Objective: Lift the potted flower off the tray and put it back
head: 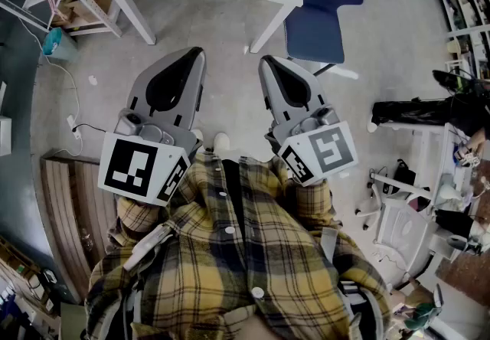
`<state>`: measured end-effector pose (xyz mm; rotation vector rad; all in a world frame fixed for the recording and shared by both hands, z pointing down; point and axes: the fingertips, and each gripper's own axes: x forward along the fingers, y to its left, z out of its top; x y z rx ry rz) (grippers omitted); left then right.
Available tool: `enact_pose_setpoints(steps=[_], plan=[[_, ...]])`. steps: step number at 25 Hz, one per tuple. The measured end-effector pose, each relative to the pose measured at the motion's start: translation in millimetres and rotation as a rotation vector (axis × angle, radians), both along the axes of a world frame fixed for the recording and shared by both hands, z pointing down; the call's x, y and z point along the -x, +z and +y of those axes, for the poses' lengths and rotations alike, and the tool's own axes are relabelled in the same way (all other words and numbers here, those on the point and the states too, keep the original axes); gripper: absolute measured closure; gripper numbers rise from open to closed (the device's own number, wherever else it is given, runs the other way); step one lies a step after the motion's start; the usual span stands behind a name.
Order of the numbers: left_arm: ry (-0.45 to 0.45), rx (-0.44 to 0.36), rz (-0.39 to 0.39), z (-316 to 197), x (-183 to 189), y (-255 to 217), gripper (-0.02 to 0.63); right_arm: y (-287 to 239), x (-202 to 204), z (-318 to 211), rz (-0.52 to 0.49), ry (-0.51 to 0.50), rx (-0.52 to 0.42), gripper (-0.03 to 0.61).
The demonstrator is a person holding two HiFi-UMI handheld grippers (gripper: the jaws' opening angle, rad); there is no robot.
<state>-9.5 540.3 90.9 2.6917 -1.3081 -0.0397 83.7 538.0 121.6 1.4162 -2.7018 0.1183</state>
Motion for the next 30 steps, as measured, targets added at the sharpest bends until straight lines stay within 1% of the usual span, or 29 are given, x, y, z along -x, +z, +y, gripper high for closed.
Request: enact_pose_setpoints(steps=[8, 16, 24, 30], plan=[[-0.008, 0.003, -0.001, 4, -7, 2, 0.607, 1, -8, 4, -0.014, -0.002, -0.003, 0.581], [-0.054, 0.001, 0.003, 15, -14, 6, 0.607, 5, -23, 14, -0.016, -0.027, -0.002, 0.581], [-0.113, 0.007, 0.003, 7, 1, 9, 0.607, 14, -18, 5, -0.016, -0.06, 0.022, 0.581], [-0.113, 0.017, 0.003, -29, 18, 16, 0.607, 19, -1, -31, -0.018, -0.059, 0.03, 0.581]])
